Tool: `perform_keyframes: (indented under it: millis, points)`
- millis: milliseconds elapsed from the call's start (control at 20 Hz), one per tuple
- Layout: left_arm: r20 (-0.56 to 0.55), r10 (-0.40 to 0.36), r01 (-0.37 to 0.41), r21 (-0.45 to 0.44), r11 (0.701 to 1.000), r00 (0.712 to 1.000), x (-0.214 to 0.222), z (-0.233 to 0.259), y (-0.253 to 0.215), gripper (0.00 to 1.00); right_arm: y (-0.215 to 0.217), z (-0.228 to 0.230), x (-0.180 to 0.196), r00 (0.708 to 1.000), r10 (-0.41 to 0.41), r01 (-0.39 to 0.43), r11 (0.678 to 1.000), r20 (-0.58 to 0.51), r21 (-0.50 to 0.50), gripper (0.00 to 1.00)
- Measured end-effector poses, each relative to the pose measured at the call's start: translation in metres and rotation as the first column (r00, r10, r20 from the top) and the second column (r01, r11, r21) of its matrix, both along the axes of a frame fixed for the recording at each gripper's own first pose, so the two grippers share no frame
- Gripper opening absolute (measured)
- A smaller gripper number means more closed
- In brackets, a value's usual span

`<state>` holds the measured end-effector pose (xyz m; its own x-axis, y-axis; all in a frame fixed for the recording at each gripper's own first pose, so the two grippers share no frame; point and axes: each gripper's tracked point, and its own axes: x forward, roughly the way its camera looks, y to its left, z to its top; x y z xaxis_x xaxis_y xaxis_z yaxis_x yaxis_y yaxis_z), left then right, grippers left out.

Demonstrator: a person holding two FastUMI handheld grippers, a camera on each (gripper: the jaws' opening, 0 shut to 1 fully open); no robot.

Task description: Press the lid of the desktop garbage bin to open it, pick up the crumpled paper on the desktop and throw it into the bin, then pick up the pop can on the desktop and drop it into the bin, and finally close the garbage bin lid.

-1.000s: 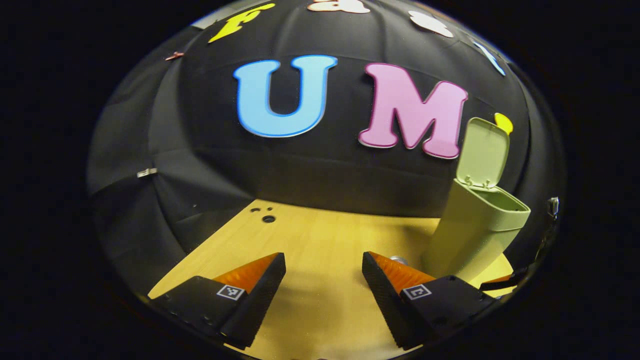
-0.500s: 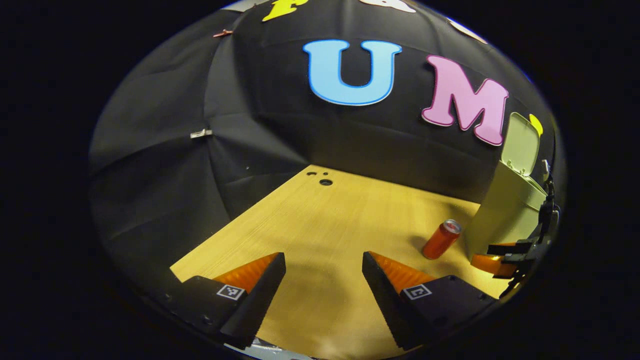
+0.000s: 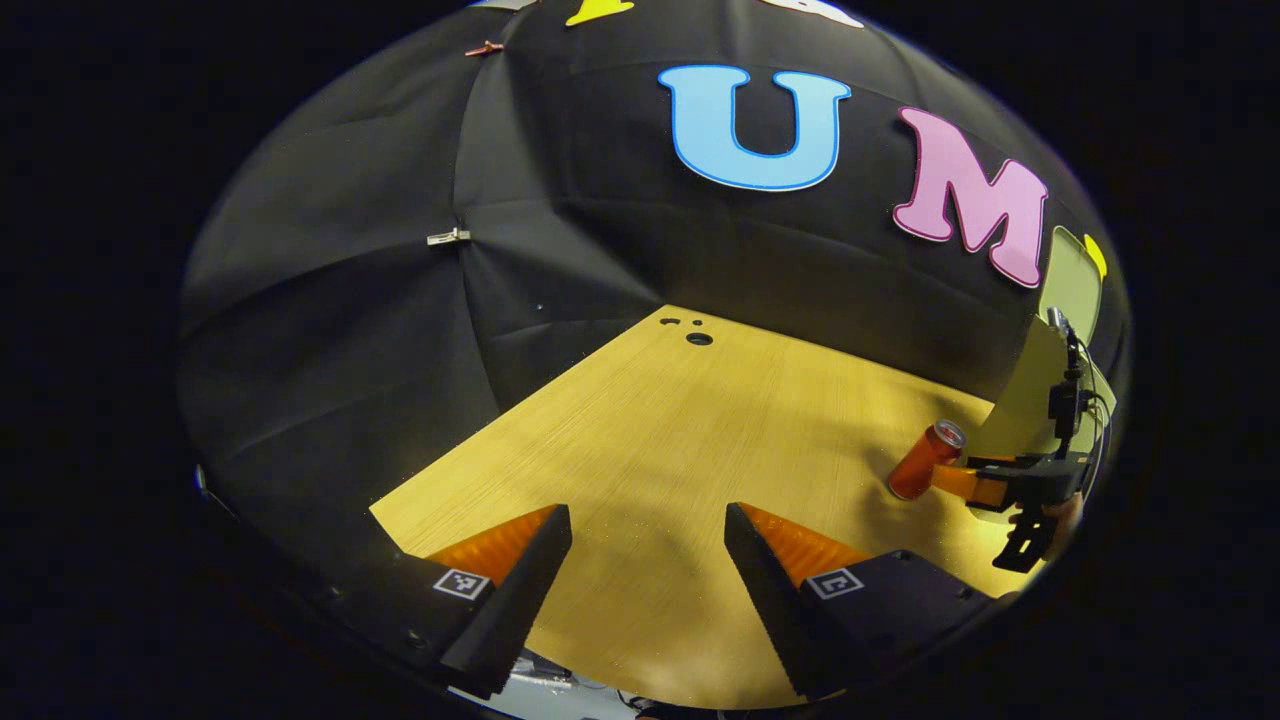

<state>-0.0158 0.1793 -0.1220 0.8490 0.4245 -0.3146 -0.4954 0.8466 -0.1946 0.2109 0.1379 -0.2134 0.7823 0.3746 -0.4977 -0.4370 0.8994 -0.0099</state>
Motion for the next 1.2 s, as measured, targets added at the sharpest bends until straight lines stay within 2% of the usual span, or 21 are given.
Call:
perform_keyframes:
  millis: [250,600,650,700,800,1050,1200]
  points:
    - [-0.022,0.015,-0.015,-0.007,1.000,1.000,-0.005,-0.007,-0.004,0.99,0.013,-0.010,0.021,1.000,0.002,-0.002,1.000,-0.004,-0.009,0.99]
    - [-0.035,0.004,-0.004,0.006,1.000,0.999,-0.006,-0.003,-0.013,0.99,0.021,-0.024,0.029,1.000,0.018,-0.018,0.999,-0.020,-0.028,0.99]
    - [-0.036,0.000,0.001,0.014,1.000,0.999,-0.007,-0.001,-0.015,0.99,0.021,-0.022,0.030,1.000,0.016,-0.016,0.999,-0.012,-0.036,0.88]
    - [-0.036,-0.004,0.004,0.022,1.000,0.999,-0.007,0.001,-0.016,0.99,0.022,-0.021,0.030,1.000,0.021,-0.021,0.999,-0.014,-0.034,0.83]
    - [-0.035,-0.009,0.010,0.032,0.999,0.999,-0.007,0.006,-0.019,0.99,0.024,-0.018,0.028,0.999,0.033,-0.033,0.999,-0.009,-0.034,0.83]
    - [-0.020,-0.031,0.032,0.031,0.999,0.999,-0.003,0.008,-0.033,0.99,0.031,0.015,0.005,0.993,0.110,-0.109,0.994,0.050,-0.031,0.84]
    - [-0.013,-0.052,0.053,0.034,0.998,0.999,0.000,0.008,-0.043,0.99,0.037,0.046,-0.015,0.978,0.183,-0.180,0.983,0.101,-0.036,0.83]
